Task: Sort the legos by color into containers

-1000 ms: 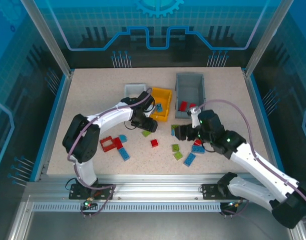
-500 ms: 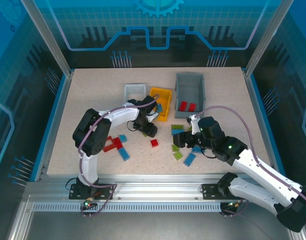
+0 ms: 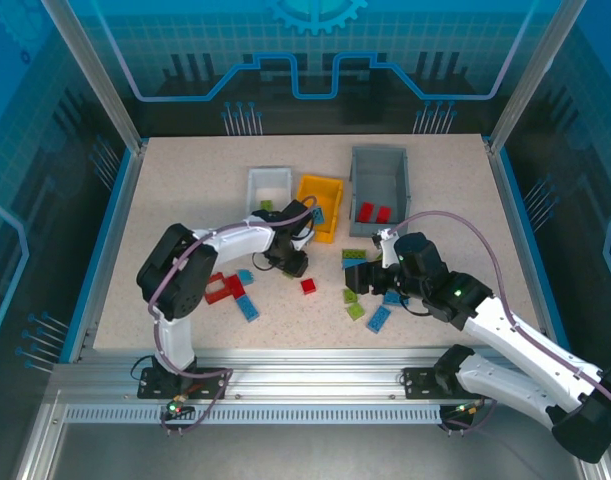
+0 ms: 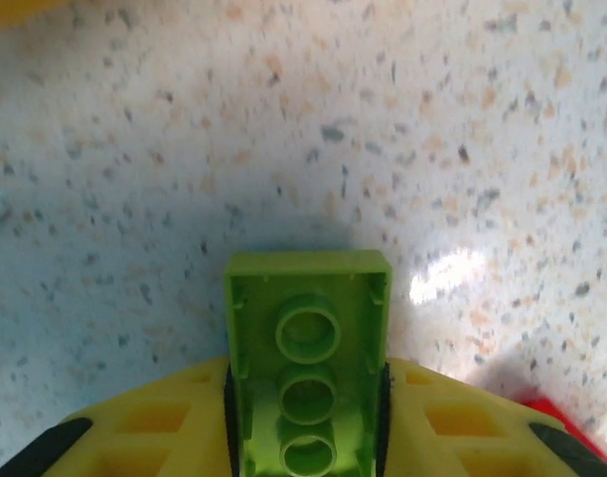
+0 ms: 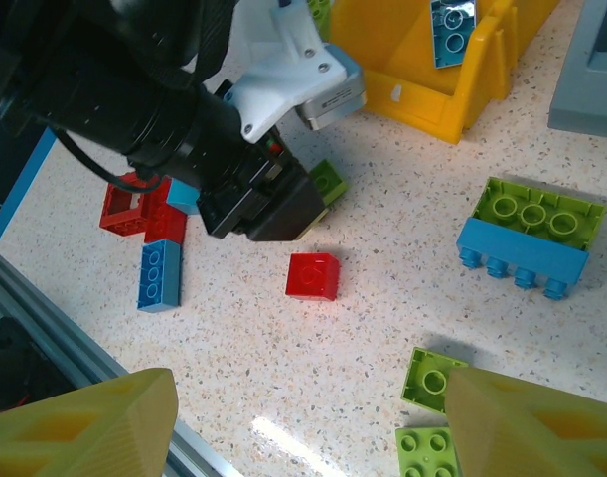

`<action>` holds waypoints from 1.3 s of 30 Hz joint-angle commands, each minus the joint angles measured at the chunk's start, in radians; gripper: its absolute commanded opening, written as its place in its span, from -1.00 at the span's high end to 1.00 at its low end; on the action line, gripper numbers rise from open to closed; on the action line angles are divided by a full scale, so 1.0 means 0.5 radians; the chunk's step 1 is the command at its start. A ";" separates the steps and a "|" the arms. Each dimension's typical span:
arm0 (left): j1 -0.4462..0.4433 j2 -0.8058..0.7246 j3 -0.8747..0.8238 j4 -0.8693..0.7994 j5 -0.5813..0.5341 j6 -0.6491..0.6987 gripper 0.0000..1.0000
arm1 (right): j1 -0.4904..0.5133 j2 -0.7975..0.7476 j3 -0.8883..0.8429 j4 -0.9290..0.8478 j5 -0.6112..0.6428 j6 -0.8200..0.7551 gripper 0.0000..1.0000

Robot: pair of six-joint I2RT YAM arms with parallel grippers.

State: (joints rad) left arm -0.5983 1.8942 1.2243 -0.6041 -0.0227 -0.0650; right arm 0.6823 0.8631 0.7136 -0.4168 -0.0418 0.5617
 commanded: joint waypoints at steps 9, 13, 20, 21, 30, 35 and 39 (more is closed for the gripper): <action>0.188 -0.523 -0.034 -0.136 -0.106 -0.333 0.36 | 0.054 0.155 0.143 0.226 -0.064 -0.024 -0.45; 0.395 -0.480 0.178 -0.217 0.004 -0.385 0.36 | 0.175 0.396 0.315 0.336 0.067 -0.106 -0.43; 0.644 -0.102 0.588 -0.177 0.228 -0.464 0.37 | 0.293 0.730 0.610 0.451 0.241 -0.132 -0.40; 0.663 -0.042 0.639 -0.176 0.246 -0.471 0.37 | 0.297 0.752 0.627 0.450 0.261 -0.127 -0.40; 0.721 0.348 0.934 -0.176 0.369 -0.522 0.19 | 0.311 0.818 0.643 0.352 0.409 -0.063 -0.39; 0.720 0.252 0.864 -0.145 0.400 -0.539 -0.16 | 0.310 0.802 0.581 0.215 0.560 0.021 -0.40; 0.718 0.087 0.777 -0.138 0.394 -0.556 -0.23 | 0.307 0.761 0.524 0.020 0.742 0.109 -0.41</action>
State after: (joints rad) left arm -0.2420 2.0415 1.6344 -0.6674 0.1478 -0.3252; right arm 0.8204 1.2678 1.0035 -0.3069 0.2317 0.5678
